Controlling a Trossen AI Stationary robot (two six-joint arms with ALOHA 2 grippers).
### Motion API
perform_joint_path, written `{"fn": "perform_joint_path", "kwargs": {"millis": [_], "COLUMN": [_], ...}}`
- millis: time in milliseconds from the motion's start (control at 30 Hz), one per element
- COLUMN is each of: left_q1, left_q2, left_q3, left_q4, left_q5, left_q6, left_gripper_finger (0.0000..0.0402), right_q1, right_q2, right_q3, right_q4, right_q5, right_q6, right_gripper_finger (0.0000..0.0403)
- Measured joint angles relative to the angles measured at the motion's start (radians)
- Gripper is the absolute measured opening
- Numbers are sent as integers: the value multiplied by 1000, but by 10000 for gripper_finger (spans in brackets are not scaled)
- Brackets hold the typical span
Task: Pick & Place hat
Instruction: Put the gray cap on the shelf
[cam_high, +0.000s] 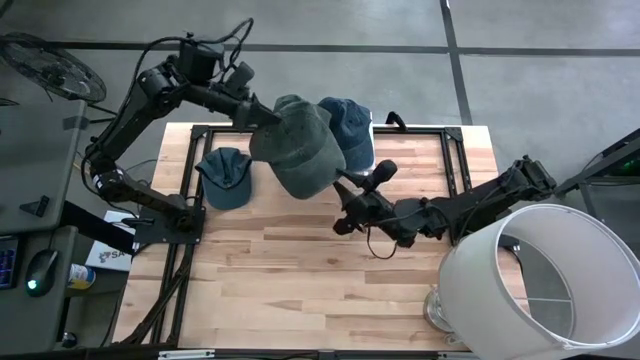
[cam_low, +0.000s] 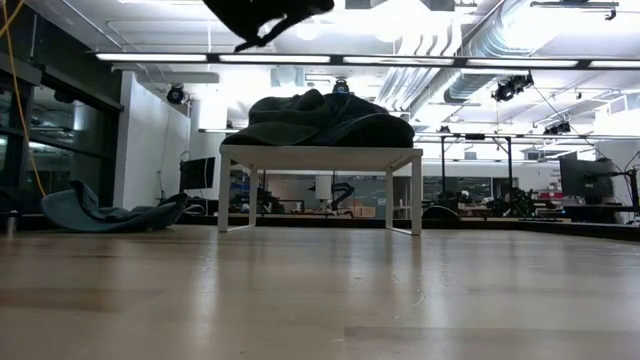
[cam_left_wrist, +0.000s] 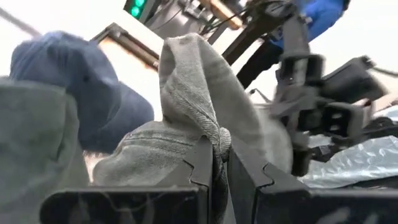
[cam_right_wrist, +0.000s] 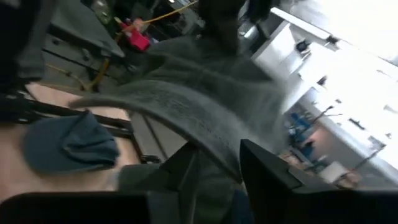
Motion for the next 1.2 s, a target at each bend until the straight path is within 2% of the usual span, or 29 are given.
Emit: {"fn": "perform_joint_path", "kwargs": {"millis": [200,333,767,900,1200], "left_q1": [66,112,184,183,183], "left_q2": [-1,-1,95,141,219], "left_q3": [97,130,139,138,138], "left_q4": [-1,-4,-20,-21,-28], "left_q5": [96,231,565,628,665], "left_q6": [17,21,102,142,227], "left_gripper_finger": [22,22,22,22,22], "right_q1": [-13,-26,-97,-119,-139], "right_q2": [0,0,0,0,0], "right_q3": [0,0,0,0,0], "right_q4": [-119,-173,-214,-261,-353], "right_q5": [-70,-85,-107,-110,-110], "right_q6": [203,272,433,503,602], "right_gripper_finger": [160,183,189,187,186]}}
